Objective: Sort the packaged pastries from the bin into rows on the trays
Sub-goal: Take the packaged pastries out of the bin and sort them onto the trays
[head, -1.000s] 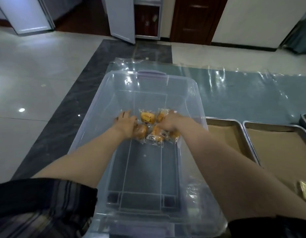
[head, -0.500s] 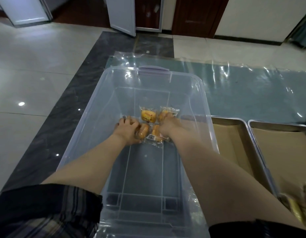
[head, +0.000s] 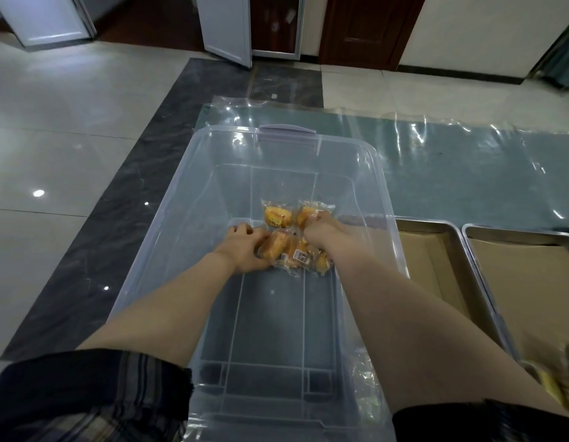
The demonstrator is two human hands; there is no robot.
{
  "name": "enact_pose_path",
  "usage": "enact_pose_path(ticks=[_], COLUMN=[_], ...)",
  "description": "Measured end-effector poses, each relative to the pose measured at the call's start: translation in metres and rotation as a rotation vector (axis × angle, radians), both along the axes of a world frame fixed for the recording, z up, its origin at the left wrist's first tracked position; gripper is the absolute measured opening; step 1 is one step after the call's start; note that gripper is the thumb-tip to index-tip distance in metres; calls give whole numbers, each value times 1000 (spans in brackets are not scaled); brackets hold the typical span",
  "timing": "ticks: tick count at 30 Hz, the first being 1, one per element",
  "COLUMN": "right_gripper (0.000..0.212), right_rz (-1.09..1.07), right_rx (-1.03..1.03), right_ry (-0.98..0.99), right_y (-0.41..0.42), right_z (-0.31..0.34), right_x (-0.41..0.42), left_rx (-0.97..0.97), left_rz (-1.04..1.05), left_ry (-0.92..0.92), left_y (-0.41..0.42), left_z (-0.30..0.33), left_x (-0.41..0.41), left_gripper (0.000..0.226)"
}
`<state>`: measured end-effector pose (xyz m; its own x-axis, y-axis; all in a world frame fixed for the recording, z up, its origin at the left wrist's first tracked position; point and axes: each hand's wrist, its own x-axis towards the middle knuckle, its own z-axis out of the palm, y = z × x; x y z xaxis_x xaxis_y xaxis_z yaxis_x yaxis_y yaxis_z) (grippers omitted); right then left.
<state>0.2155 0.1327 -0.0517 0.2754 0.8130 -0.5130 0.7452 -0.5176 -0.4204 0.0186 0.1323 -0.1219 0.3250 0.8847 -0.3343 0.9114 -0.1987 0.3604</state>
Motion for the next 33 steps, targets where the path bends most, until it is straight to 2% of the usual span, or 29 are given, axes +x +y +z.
enact_pose_path(ticks=[4, 7, 11, 17, 22, 24, 27, 31, 33], right_gripper=[65, 53, 29, 26, 34, 38, 32, 33, 38], right_rz=[-22, 4, 144, 294, 409, 427, 440, 427, 347], right_rx=[-40, -81, -62, -68, -79, -30, 71, 201, 276], right_ry=[-7, 16, -69, -210, -264, -303, -320, -275, -201], right_y=[0, -2, -4, -7, -8, -8, -14, -26, -32], right_z=[1, 3, -1, -1, 21, 35, 62, 94, 105], right_x=[-5, -8, -10, -9, -7, -7, -6, 1, 8], left_rx=[-57, -83, -66, -53, 34, 41, 88, 171, 212], left_rz=[-9, -1, 37, 45, 23, 21, 28, 34, 55], left_ry=[28, 2, -35, -56, -4, 24, 29, -1, -67], left_y=[1, -2, 0, 5, 7, 6, 4, -2, -7], left_z=[-1, 4, 3, 6, 23, 35, 55, 89, 104], left_x=[1, 5, 8, 8, 9, 10, 10, 6, 5], left_gripper=[89, 95, 81, 66, 56, 52, 39, 39, 41])
